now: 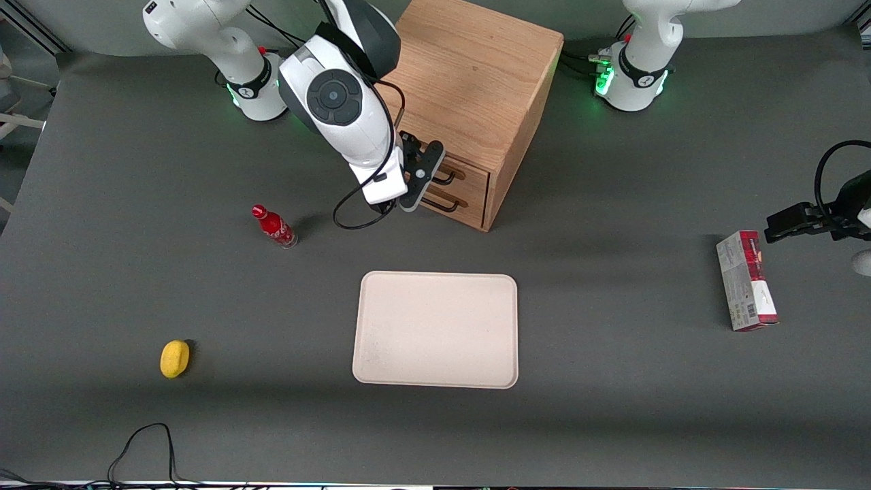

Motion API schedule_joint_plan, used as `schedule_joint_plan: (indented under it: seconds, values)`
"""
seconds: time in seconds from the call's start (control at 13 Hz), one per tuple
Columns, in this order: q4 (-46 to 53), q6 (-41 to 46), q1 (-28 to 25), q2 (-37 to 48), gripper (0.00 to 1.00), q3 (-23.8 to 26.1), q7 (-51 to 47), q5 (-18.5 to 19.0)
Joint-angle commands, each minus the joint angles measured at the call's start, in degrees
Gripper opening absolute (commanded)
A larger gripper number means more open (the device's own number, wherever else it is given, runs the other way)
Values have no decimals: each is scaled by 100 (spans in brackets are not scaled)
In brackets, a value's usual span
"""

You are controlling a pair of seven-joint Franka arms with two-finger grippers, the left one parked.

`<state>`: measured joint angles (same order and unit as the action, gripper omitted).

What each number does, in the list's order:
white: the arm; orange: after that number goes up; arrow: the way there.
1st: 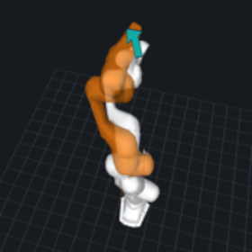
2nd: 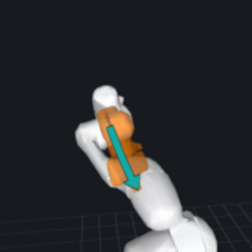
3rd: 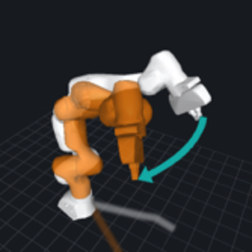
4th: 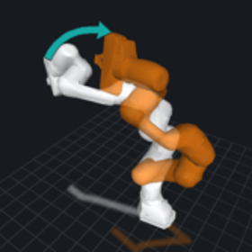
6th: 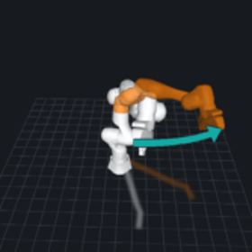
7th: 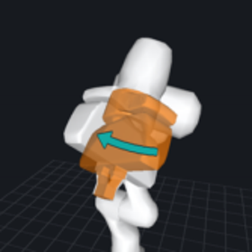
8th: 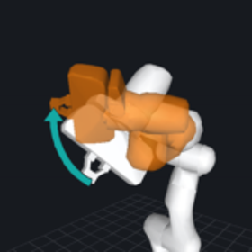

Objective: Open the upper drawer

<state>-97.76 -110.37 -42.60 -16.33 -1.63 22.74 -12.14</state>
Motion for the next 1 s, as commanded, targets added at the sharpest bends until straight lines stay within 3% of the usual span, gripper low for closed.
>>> schedule_joint_plan:
  seconds: [0.0, 0.92]
  values:
    - [-67, -221, -64, -80, 100, -39, -77, -69]
    - [266, -283, 270, -388, 100, -57, -59, 168]
